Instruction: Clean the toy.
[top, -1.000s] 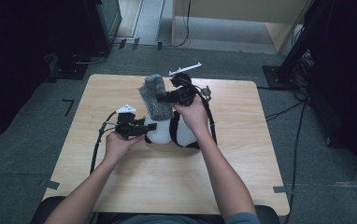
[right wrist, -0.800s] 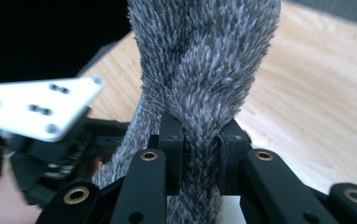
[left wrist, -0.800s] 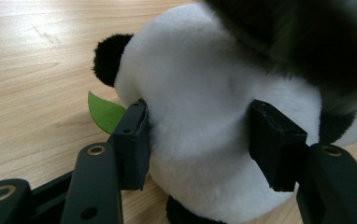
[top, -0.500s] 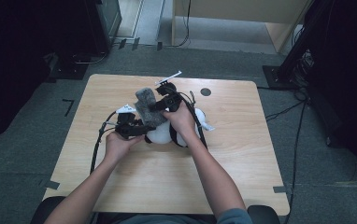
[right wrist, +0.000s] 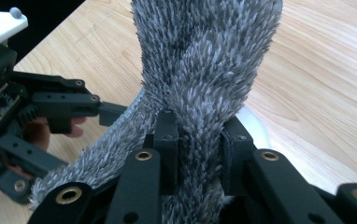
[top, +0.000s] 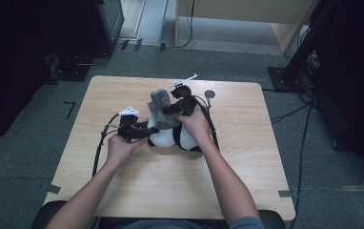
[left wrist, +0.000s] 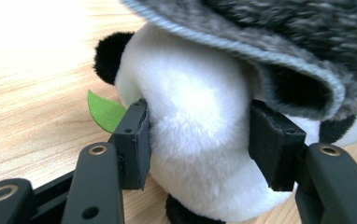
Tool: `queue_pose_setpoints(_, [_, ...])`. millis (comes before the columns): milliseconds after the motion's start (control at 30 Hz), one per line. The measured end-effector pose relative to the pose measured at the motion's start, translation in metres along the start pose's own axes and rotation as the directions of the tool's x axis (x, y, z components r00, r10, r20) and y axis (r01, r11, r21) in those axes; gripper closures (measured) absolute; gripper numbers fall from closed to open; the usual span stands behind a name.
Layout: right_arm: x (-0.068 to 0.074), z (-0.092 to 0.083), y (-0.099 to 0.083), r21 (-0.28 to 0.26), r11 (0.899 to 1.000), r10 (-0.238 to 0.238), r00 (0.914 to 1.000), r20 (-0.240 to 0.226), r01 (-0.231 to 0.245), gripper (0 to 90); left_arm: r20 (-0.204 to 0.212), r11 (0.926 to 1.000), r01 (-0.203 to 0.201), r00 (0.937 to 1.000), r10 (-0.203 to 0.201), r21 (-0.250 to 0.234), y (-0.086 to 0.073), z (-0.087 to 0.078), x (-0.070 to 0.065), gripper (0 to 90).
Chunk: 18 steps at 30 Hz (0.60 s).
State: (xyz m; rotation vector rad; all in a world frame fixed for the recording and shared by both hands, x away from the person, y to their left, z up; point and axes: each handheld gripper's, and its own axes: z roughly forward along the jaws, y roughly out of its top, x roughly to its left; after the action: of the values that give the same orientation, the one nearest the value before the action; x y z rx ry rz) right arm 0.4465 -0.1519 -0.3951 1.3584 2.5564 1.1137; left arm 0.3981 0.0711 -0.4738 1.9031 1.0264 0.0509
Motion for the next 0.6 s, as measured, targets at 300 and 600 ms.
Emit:
queue_pose_setpoints(300, [-0.019,-0.029,-0.017,-0.026,0.999,0.023,0.9987,0.046,-0.022,73.8,0.001,1.0000,-0.004,1.0000,0.004,0.001,0.000,0.001,0.000,45.1])
queue_pose_setpoints(600, [-0.036,-0.060,-0.041,-0.110,0.993,0.046,0.9980,0.043,-0.041,72.4,0.003,0.9999,-0.009,1.0000,0.009,0.012,0.001,0.000,0.000,45.4])
